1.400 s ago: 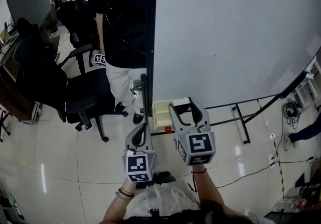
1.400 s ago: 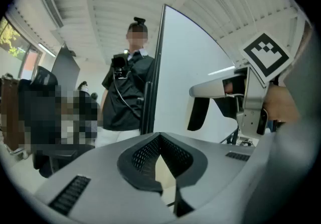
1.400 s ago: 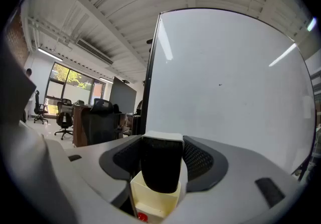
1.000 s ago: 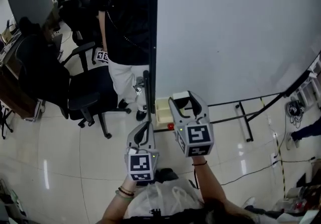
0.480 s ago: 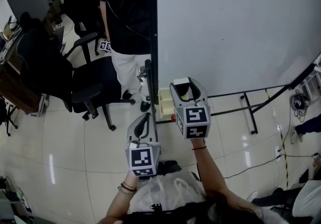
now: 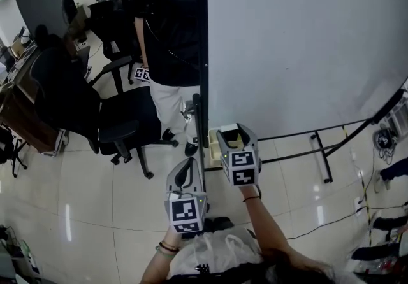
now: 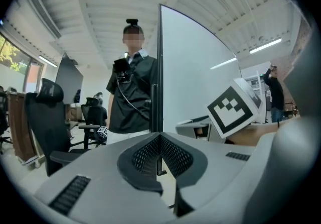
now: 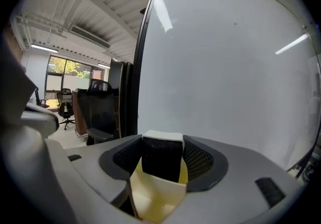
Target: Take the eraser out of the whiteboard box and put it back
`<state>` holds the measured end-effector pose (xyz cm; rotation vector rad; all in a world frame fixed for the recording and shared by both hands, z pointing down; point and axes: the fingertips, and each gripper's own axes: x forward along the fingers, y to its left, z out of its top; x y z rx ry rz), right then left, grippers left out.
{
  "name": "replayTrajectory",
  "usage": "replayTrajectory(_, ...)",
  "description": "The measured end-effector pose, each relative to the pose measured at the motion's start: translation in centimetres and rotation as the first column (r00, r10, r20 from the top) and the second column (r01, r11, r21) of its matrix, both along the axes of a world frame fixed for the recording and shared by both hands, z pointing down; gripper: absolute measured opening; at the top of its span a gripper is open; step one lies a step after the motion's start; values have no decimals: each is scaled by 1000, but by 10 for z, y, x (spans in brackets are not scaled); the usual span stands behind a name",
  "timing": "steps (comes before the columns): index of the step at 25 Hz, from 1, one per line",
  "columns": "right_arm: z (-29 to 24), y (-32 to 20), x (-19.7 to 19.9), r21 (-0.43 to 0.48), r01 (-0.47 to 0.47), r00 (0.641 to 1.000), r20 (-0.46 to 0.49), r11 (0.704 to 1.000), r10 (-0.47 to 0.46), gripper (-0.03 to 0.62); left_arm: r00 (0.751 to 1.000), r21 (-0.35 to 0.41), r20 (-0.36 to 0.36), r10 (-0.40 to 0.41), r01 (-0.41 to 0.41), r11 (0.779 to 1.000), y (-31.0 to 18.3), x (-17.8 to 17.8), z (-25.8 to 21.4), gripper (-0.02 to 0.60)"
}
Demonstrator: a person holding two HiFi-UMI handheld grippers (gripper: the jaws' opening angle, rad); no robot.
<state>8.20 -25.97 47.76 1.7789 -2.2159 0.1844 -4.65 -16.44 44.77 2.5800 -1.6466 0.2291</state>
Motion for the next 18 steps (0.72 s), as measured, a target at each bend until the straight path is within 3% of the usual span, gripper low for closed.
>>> replayTrajectory(5,19,-1,-3,-49,-17,996,-85,999,13,278,999,-18,-8,-33,32,999,-1,-11,5,2)
replayTrajectory(6,19,-1,-3,-52,-23,996,-86,998,19,304,999,-21,-11,-38,38,999,-1,-14,5,2)
replayTrajectory(10,12,8,-3,-49,-18,999,-39,999,16,302,999,-28,-15,-47,47,998,3,-18,7,2)
replayTrajectory(18,-37,51,20,82,-28,997,73,996,22,288,1000,-38,-15,-7,6,999,2,-3,10,2)
